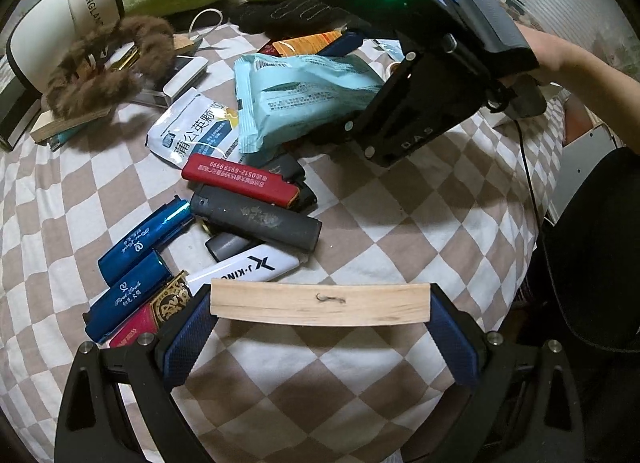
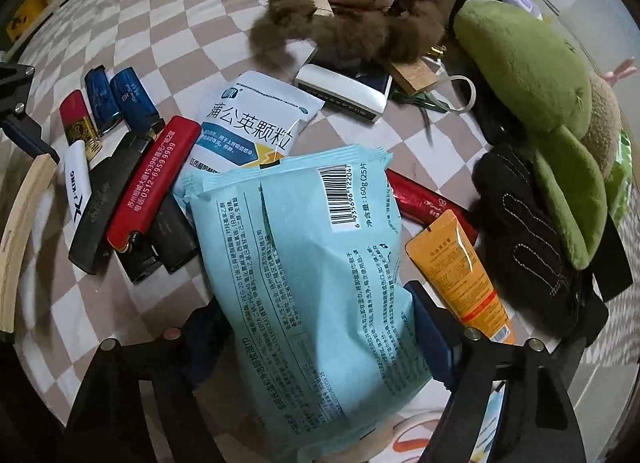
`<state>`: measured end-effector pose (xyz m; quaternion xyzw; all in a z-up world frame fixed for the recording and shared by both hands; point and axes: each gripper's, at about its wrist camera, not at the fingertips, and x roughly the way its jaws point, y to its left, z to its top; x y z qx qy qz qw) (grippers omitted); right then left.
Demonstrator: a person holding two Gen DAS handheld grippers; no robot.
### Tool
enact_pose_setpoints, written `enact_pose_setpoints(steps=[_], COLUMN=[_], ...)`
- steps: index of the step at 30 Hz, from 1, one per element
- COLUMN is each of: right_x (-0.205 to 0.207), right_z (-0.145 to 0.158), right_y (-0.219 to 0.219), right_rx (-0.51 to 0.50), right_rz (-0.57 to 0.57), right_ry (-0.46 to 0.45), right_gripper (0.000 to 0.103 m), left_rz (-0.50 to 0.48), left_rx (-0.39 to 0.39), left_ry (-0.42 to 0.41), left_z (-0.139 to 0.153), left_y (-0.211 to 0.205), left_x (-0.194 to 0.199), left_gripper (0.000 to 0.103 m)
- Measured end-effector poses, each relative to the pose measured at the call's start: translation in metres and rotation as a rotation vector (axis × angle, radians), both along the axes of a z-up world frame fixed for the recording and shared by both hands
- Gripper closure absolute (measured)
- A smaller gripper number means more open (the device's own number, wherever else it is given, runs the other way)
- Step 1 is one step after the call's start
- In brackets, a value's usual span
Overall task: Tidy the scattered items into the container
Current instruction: 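Close the right tool on the light blue packet while the left tool holds the wooden stick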
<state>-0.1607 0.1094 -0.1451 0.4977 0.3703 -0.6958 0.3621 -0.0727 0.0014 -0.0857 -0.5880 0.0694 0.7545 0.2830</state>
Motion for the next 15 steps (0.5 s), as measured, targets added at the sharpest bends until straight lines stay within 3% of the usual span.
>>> enact_pose_setpoints(steps=[8, 15], right_x=[-0.001, -0.006], right_z=[0.003, 0.011], right_y=[0.006, 0.019], right_rx=[-0.016, -0.063], right_rz=[-0.098, -0.187], right_ry=[-0.014, -0.085], right_gripper=[0.025, 0.026], left_rz=[0.016, 0.039], left_rx=[-0.009, -0.013], left_ry=[0.030, 0.054], left_z=[0.011, 0.019], left_y=[-0.001, 0.000], left_x=[-0.003, -0.008], left_gripper=[0.003, 0.003])
